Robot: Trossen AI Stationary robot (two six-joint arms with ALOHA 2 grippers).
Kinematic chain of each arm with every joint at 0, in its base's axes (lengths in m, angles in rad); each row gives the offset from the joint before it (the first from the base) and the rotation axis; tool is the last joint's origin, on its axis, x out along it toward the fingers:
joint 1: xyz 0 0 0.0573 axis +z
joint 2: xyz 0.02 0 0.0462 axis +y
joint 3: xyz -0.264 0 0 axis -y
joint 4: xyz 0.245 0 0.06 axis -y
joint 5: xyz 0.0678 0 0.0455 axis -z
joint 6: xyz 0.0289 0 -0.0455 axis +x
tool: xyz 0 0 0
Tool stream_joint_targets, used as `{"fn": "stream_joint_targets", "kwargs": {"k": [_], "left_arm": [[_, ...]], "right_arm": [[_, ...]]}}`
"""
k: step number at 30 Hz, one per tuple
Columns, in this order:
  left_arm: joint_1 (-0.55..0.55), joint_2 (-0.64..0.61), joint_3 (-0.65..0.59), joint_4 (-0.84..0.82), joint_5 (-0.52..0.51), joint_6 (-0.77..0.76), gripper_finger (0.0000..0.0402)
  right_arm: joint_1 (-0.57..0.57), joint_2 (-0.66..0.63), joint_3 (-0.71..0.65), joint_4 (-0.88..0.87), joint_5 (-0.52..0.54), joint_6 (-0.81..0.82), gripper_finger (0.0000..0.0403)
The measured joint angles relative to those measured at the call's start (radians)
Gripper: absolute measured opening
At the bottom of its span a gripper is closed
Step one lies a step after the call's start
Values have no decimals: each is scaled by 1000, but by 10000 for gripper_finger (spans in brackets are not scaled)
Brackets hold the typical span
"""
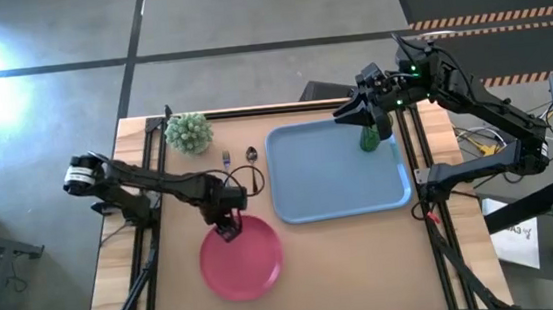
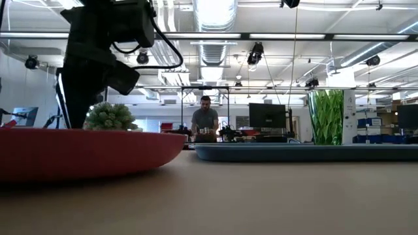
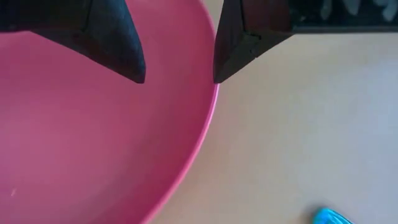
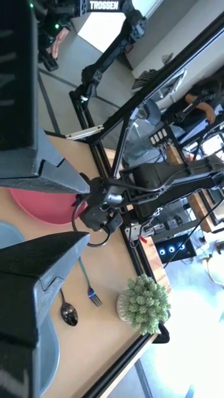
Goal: Pick and place plate/cup/fork/spoon on tray
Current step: Put the pink plate on the blue tray
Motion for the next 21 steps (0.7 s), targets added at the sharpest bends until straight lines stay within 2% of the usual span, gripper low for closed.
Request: {"fn": "stream_joint_targets", "kwargs": {"k": [8,12,15,21], "left_arm": [[49,-10,55,-1,-12,63,173],[61,-11,83,1,-26,141,173],[61,-11,77,0,-28,205,173],[61,-11,12,-6,-27,236,173]], "right_arm": [[0,0,0,0,0,0,98],[0,0,0,0,0,0,98],[0,0,0,-1,0,0,98],[0,0,0,-13,0,-1,98]]}}
